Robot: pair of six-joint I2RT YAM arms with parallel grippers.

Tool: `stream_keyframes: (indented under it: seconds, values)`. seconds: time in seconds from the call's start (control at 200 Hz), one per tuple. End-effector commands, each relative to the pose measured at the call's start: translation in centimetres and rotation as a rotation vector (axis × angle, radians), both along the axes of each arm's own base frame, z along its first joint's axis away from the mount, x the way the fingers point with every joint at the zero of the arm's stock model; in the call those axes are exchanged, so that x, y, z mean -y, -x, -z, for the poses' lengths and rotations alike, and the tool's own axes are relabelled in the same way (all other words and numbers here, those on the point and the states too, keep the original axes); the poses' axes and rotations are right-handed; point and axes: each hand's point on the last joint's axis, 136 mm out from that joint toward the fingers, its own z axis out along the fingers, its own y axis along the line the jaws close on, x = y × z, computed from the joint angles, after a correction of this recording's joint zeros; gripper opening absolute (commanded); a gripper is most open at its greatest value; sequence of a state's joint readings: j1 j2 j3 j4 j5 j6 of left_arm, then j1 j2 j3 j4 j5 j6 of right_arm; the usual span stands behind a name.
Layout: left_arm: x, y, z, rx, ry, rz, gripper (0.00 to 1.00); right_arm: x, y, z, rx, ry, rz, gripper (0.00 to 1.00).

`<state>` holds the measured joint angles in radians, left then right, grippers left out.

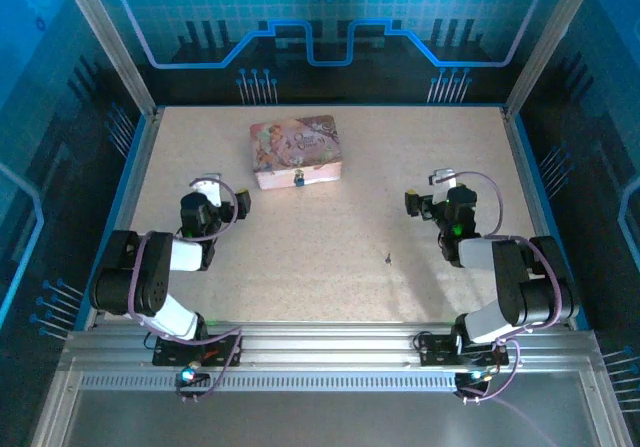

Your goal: Unlock the padlock with the key

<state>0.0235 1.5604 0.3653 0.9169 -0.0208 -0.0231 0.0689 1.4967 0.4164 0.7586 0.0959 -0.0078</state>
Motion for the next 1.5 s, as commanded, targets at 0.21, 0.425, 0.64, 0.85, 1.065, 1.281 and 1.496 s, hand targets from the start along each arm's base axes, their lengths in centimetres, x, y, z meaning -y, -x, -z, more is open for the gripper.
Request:
stream_keyframes:
  seconds: [0.21, 0.425, 0.64, 0.85, 1.065, 1.281, 1.496]
  values:
    - [0.5, -0.6, -1.1, 0.030, -0.007, 0.029, 0.99, 0.0, -0.3, -0.2, 0.004, -0.015, -0.005, 1.00]
    - [0.5, -0.5, -1.1, 0.029, -0.007, 0.030, 0.99, 0.1, -0.4, -0.3, 0.005, -0.016, -0.004, 1.00]
    - [0.4, -0.5, -1.1, 0.028, -0.007, 0.027, 0.99, 0.0, -0.4, -0.3, 0.006, -0.018, -0.008, 1.00]
    - [-0.9, 0.3, -2.7, 0.075, -0.012, -0.059, 0.99, 0.7, -0.7, -1.6, -0.025, -0.025, 0.025, 1.00]
    - [-1.6, 1.6, -7.6, 0.067, 0.051, -0.122, 0.99, 0.1, 0.1, -4.1, -0.116, -0.092, 0.028, 1.00]
    - [0.2, 3.0, -10.1, -0.090, 0.414, -0.170, 0.99, -2.6, 3.1, -5.9, -0.231, -0.249, 0.007, 1.00]
    - [5.8, 5.3, -9.9, -0.216, 0.572, -0.045, 0.99, -7.4, 9.1, -4.1, -0.555, -0.361, -0.093, 1.00]
